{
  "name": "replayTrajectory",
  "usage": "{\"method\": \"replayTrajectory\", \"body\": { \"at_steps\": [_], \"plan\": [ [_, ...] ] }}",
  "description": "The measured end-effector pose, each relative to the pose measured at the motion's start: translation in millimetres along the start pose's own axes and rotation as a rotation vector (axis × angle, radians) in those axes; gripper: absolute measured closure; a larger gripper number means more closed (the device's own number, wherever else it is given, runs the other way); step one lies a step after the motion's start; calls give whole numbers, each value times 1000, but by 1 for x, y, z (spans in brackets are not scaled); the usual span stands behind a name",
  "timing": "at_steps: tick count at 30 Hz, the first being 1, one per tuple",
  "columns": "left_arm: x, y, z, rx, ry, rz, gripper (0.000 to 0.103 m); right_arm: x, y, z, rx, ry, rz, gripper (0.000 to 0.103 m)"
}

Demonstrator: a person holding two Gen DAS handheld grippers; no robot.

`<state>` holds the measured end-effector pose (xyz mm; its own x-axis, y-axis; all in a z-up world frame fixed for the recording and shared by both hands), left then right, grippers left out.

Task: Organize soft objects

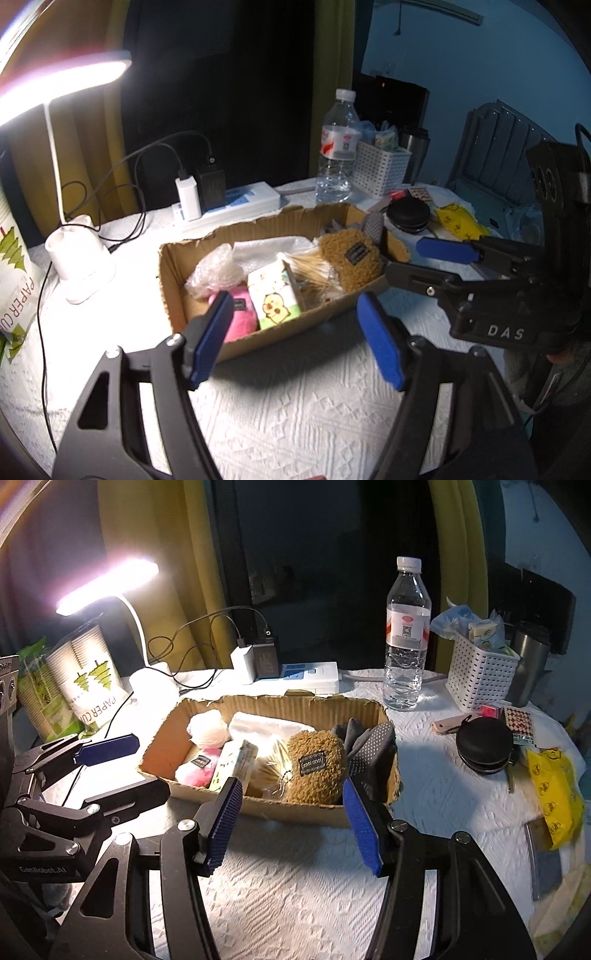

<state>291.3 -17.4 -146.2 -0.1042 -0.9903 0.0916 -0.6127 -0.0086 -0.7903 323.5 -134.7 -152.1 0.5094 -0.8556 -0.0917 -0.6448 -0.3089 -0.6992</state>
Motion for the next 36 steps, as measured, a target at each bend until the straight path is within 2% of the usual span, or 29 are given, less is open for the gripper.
{"method": "replayTrajectory", "body": {
  "at_steps": [14,31,33,34,36],
  "plan": [
    [12,5,-51,74,13,16,32,-19,9,-47,51,30,-20,43],
    [23,3,-135,219,27,33,31,-54,11,-125,168,71,-58,43],
    [25,2,-146,241,30,30,29,-57,11,-134,184,75,-61,43],
    [25,2,-151,248,35,22,22,-59,11,-139,193,78,-63,43],
    [26,2,-159,262,43,5,16,-62,11,-147,207,83,-66,43]
  ]
}}
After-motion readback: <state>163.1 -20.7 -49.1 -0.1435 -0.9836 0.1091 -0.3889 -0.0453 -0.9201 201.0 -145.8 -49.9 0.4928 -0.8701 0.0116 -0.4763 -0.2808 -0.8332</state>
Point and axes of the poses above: each gripper's, at about its wrist camera, not at the fingertips, and z roughly the way its jaws point, x to its right, y to its underside, the point moved 5 cm from there along z, roughly the way its jaws point
